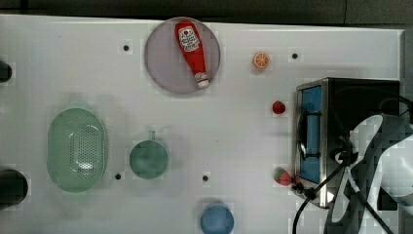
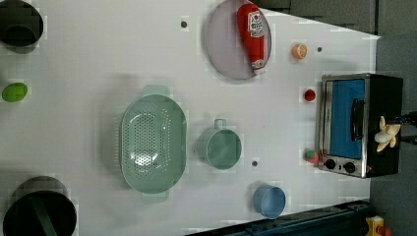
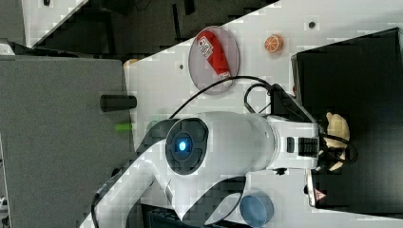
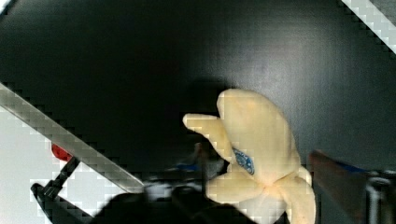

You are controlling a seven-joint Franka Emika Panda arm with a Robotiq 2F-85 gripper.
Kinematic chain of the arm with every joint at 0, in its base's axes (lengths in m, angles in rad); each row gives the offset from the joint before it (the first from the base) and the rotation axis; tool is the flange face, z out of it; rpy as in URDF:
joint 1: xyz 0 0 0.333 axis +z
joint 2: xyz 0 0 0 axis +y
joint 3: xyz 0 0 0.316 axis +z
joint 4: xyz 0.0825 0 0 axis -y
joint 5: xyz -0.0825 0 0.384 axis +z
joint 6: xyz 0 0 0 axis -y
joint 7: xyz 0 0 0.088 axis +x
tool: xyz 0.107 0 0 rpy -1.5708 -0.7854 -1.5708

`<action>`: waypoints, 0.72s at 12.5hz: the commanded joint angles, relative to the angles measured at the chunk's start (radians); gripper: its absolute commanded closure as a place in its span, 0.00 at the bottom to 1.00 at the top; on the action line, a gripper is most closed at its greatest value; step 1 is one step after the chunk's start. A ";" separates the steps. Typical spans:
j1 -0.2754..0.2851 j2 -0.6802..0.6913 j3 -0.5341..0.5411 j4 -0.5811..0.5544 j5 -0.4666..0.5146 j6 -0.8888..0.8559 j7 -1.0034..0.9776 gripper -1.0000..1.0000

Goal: Pick banana from table and place on oven.

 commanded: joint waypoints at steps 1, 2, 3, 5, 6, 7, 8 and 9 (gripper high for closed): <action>0.012 -0.057 -0.001 0.039 0.000 0.004 -0.058 0.00; 0.022 -0.082 -0.001 0.054 -0.015 -0.004 -0.065 0.00; 0.036 -0.114 0.002 0.072 -0.031 -0.022 -0.065 0.00; 0.071 -0.191 0.027 0.096 -0.044 -0.122 -0.065 0.00; 0.092 -0.231 0.055 0.096 -0.044 -0.196 -0.053 0.00; 0.112 -0.270 0.091 0.095 -0.044 -0.271 -0.013 0.00; 0.129 -0.304 0.133 0.092 -0.044 -0.326 0.067 0.00; 0.140 -0.336 0.178 0.083 -0.045 -0.357 0.180 0.00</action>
